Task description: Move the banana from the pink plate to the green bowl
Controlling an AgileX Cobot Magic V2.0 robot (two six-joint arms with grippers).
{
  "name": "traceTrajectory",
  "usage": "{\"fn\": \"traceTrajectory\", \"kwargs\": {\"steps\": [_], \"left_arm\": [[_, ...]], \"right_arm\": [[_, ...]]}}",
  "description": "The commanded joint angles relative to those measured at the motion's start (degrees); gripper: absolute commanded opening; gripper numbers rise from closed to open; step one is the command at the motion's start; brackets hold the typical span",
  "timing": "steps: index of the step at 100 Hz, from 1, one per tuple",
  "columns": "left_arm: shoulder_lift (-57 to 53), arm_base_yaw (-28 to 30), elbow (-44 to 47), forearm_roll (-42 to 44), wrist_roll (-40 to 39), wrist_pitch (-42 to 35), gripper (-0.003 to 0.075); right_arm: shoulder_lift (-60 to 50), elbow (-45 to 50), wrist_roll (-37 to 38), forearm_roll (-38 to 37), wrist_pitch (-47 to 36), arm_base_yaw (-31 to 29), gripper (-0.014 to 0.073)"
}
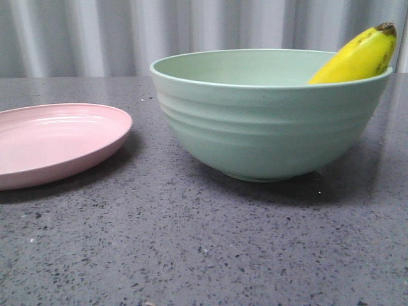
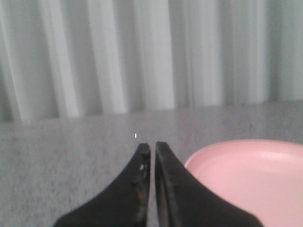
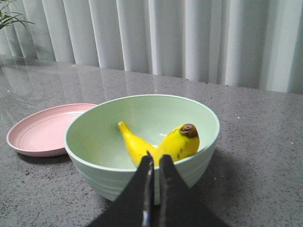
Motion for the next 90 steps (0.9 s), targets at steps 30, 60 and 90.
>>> {"fn": "traceTrajectory", "kwargs": {"steps": [30,60,90], "left_arm": [[-1.6,1.0,1.1,5.6,-10.1,12.1,-0.0020],[-1.6,1.0,1.0,7.4,-10.2,13.1,-0.0020],[-1.6,1.0,1.0,7.4,-10.2,13.1,-0.0020]], "right_arm": [[0.4,-1.5,-0.5,-0.4,-4.2,-0.2,-0.0071],[0.4,-1.5,-0.5,-0.4,-4.2,-0.2,-0.0071],[0.4,-1.5,-0.5,-0.4,-4.2,-0.2,-0.0071]]}}
